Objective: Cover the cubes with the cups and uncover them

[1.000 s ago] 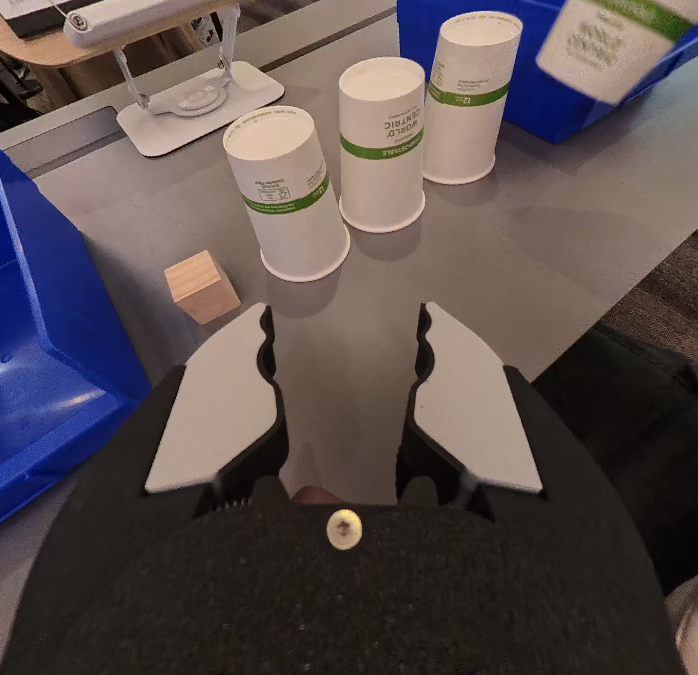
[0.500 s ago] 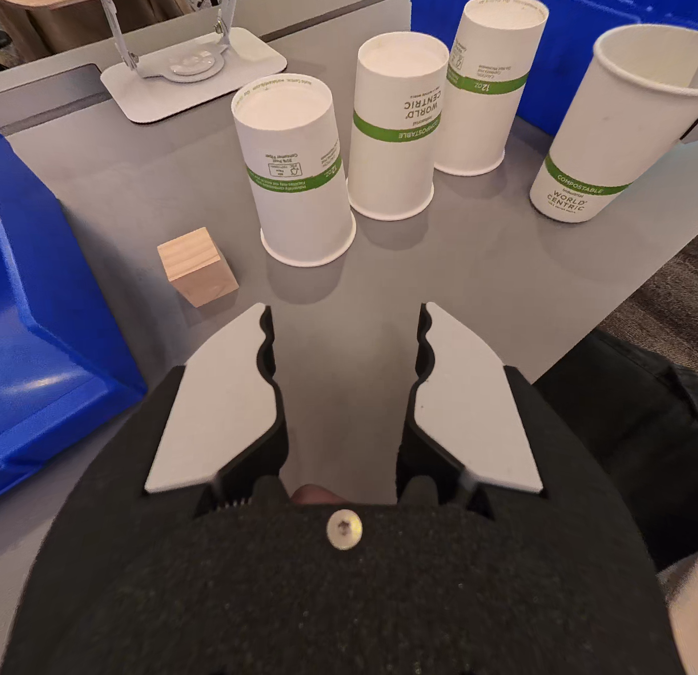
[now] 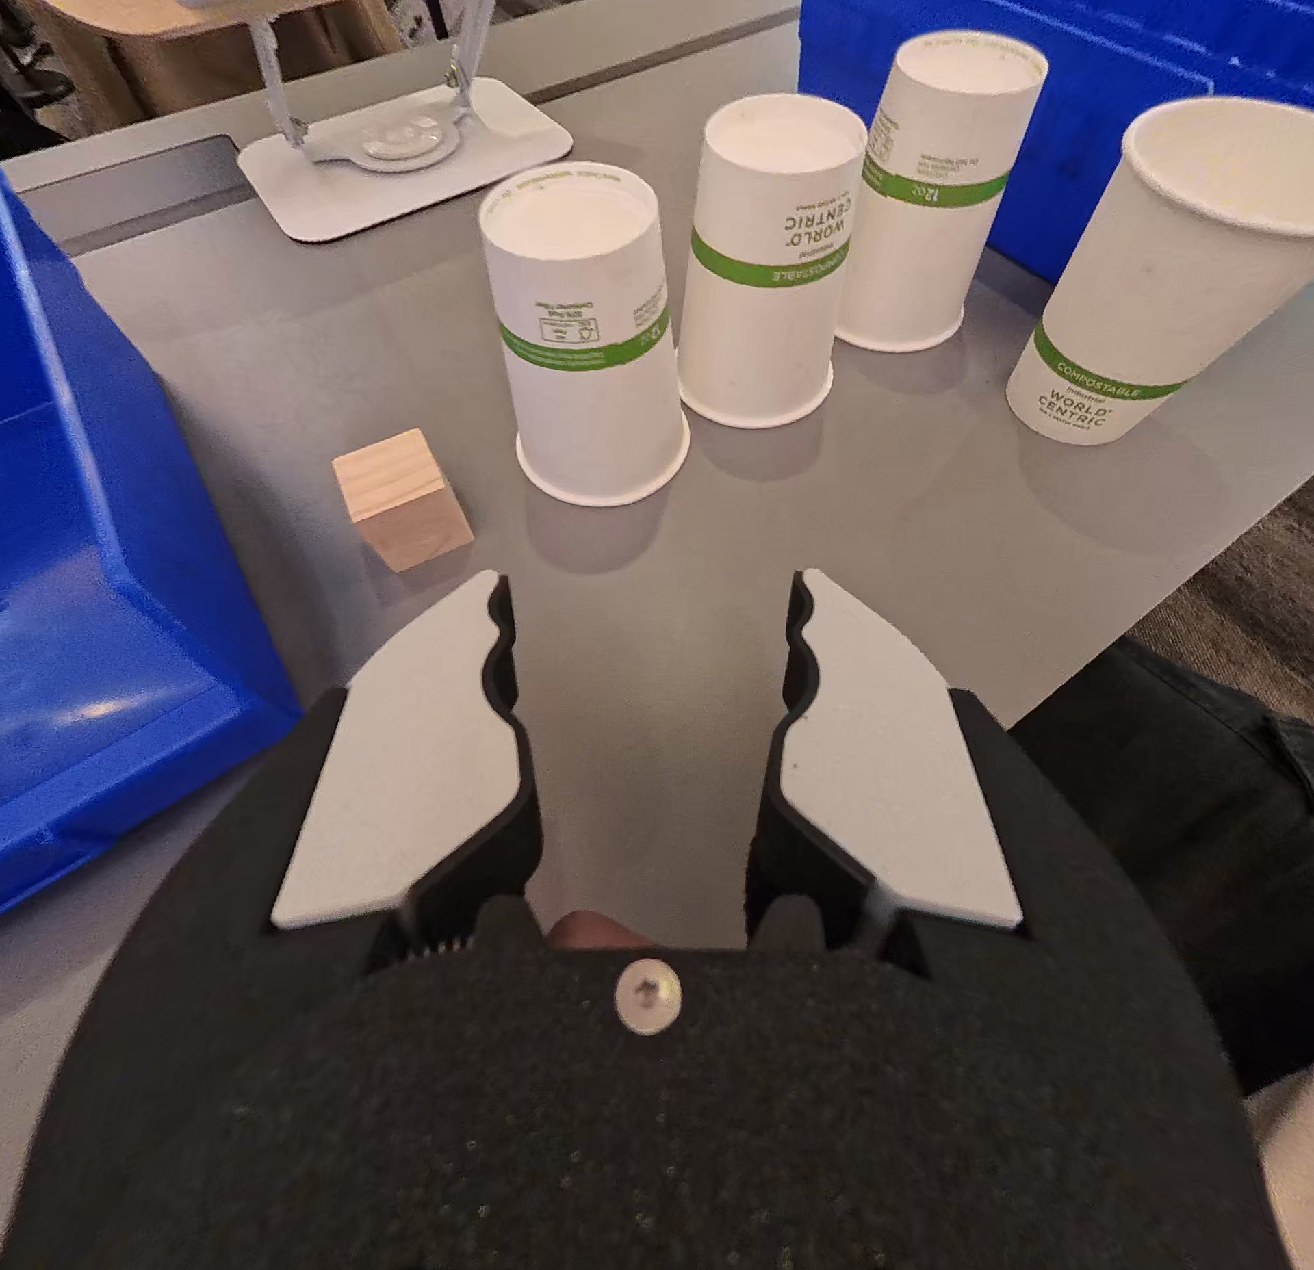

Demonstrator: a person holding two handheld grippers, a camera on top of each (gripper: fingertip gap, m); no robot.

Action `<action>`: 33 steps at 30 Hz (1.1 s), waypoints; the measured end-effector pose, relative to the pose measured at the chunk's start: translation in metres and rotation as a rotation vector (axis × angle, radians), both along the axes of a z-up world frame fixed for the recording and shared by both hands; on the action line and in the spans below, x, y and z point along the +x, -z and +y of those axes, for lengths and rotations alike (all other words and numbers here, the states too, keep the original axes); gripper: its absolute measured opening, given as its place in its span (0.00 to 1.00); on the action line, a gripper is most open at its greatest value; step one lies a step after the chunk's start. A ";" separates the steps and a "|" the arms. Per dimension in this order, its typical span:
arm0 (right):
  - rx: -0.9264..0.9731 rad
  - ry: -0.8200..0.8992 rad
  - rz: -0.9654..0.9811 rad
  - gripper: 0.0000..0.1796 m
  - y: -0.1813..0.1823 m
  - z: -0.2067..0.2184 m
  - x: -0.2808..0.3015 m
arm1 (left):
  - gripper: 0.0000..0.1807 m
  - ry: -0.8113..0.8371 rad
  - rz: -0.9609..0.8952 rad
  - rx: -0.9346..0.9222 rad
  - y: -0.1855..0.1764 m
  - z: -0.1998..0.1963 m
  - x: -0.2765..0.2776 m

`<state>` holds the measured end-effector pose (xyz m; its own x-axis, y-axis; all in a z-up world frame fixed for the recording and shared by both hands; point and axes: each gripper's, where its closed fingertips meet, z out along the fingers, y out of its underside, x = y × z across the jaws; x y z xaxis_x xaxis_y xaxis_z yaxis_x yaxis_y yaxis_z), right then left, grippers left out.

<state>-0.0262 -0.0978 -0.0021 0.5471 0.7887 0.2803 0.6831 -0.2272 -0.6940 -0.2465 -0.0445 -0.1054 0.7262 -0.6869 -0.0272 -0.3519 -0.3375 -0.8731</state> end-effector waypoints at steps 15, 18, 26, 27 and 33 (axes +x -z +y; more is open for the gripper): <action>0.244 0.134 0.799 0.34 0.089 -0.068 -0.095 | 0.43 -0.074 0.014 -0.021 0.015 0.000 -0.006; 0.219 0.148 0.793 0.34 0.097 -0.065 -0.090 | 0.44 -0.092 -0.007 0.005 0.012 0.004 0.002; 0.206 0.132 0.789 0.32 0.100 -0.068 -0.091 | 0.46 -0.169 -0.023 0.043 -0.004 0.065 0.044; 0.204 0.131 0.792 0.32 0.100 -0.069 -0.092 | 0.46 -0.187 -0.029 0.042 -0.006 0.076 0.050; 0.180 0.128 0.807 0.31 0.102 -0.071 -0.090 | 0.47 -0.272 -0.028 -0.031 0.008 0.121 0.073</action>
<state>-0.1166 -0.1683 -0.1041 0.7162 0.6874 -0.1206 -0.0630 -0.1084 -0.9921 -0.1731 0.0762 -0.1136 0.8844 -0.4666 0.0136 -0.2205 -0.4433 -0.8688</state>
